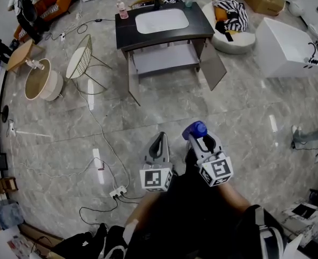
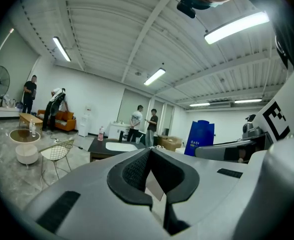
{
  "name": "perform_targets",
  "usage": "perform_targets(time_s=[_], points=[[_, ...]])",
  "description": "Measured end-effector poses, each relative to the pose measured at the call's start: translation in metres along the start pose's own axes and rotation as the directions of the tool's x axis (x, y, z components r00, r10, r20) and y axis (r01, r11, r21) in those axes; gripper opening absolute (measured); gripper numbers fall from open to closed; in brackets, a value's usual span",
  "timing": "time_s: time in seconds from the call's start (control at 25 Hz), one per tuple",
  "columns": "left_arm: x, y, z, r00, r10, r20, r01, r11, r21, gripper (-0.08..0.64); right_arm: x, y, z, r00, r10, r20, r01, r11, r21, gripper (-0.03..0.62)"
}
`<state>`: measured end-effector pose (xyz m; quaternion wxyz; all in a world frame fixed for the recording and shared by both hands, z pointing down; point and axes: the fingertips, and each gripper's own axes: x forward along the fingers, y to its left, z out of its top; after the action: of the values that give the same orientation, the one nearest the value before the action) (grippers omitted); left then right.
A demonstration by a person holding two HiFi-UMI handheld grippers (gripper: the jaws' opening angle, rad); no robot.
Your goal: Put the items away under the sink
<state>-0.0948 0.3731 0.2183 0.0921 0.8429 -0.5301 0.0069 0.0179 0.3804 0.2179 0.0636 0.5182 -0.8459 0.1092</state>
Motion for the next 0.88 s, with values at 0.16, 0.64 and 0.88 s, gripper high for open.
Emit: perform_targets(time_s=[0.16,0.64,0.88], points=[[0.033,0.010,-0.004,1.000,0.015,-0.008,-0.015,1.000,-0.002,0.015,0.029,-0.016,0.007,0.999,0.036,0.006,-0.036,0.999,-0.011,0.141],[0.213,0.045,0.028,0.992,0.120,0.039,-0.121,0.992,0.017,0.015,0.172,-0.143,0.051,0.991,0.133,0.005,-0.132,0.988,-0.084,0.141],[0.280,0.057,0.036,0.980,0.196,0.039,-0.197,0.980,0.018,0.015,0.234,-0.195,0.069,0.980,0.199,-0.005,-0.197,0.970,-0.141,0.141]])
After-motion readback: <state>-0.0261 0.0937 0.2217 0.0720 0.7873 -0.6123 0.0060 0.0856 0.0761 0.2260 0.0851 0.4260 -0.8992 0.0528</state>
